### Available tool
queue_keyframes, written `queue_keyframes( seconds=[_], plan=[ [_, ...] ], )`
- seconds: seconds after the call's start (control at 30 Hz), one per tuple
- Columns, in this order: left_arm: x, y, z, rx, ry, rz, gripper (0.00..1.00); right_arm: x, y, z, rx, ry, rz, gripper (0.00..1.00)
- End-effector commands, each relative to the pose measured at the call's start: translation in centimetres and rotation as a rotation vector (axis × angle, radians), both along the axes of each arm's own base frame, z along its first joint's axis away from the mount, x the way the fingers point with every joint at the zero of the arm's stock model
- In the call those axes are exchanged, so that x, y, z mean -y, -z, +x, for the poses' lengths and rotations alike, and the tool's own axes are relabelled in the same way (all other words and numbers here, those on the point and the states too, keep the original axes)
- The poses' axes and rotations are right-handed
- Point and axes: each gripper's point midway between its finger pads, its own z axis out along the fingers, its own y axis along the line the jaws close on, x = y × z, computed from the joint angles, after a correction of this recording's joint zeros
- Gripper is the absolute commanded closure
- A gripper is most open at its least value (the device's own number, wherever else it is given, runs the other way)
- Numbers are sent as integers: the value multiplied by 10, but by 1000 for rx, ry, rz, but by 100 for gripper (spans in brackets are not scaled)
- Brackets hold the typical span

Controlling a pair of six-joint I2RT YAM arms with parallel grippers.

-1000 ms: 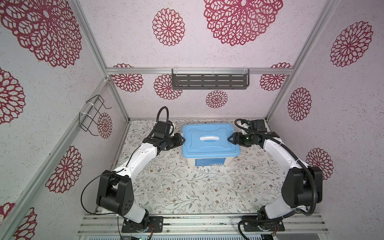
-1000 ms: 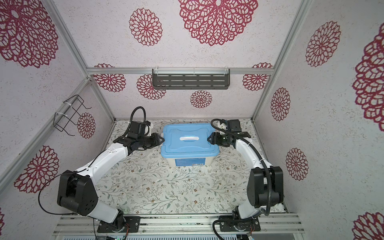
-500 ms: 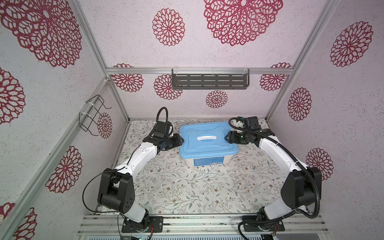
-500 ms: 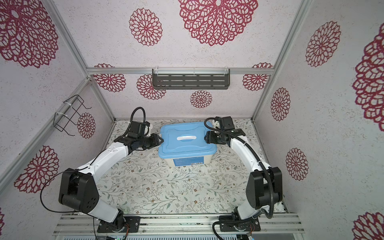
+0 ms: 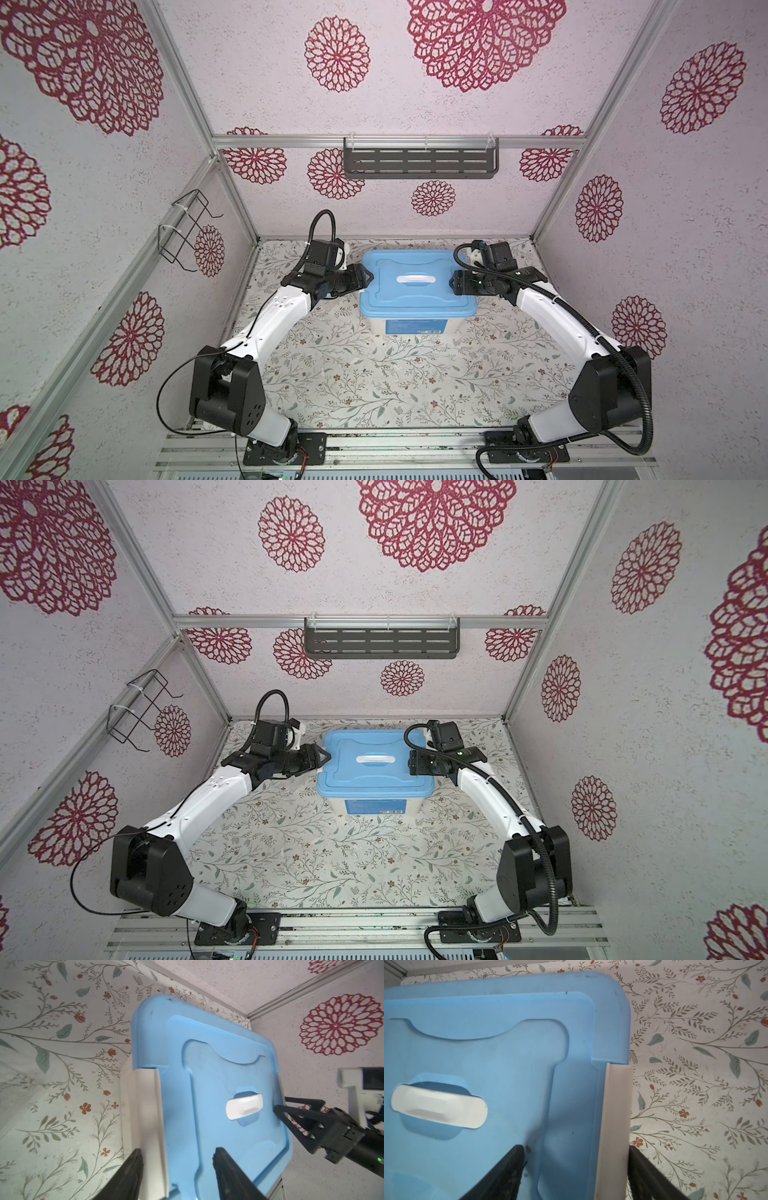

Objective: Organize the chemistry lab equipment

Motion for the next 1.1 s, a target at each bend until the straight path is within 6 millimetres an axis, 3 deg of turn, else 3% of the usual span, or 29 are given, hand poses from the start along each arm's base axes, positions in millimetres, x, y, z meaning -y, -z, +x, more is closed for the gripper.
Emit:
queue_keyframes(
  seconds=[0.0,0.03,0.07,0.23,0.3,0.37,0.43,0.5,0.57,0.73,0.77,0.9,1.0,1.07],
  plan=[
    [-3,-44,-8,98,29,-24,36,-8,-12,-18,3,-38,11,15],
    [-6,-52,-10,112,28,-19,35,-5,-21,-16,30,-18,13,5],
    [-9,-59,-14,128,28,-6,34,0,-31,-14,62,14,9,1],
    [-38,-105,-32,270,-39,100,12,18,-95,-8,243,121,27,1],
    [-66,-124,-38,348,-152,172,2,30,-122,-8,355,177,35,1],
    [-96,-138,-45,405,-306,217,3,51,-142,-12,472,276,28,1],
    [-114,-147,-53,465,-412,199,3,79,-147,-22,578,414,25,1],
    [-122,-139,-62,495,-435,214,3,95,-140,-36,672,469,25,1],
    [-133,-124,-69,519,-441,296,3,98,-125,-47,728,445,21,1],
    [-137,-75,-68,676,-291,550,3,118,-58,-68,764,510,24,1],
    [-147,-65,-66,686,-315,583,3,125,-45,-72,756,532,24,1],
    [-217,-15,-63,541,-571,659,3,151,-8,-84,698,600,-15,1],
    [-249,14,-61,466,-648,648,3,161,13,-85,706,614,-59,1],
    [-256,21,-58,474,-671,607,3,162,20,-84,727,586,-106,1]
  ],
)
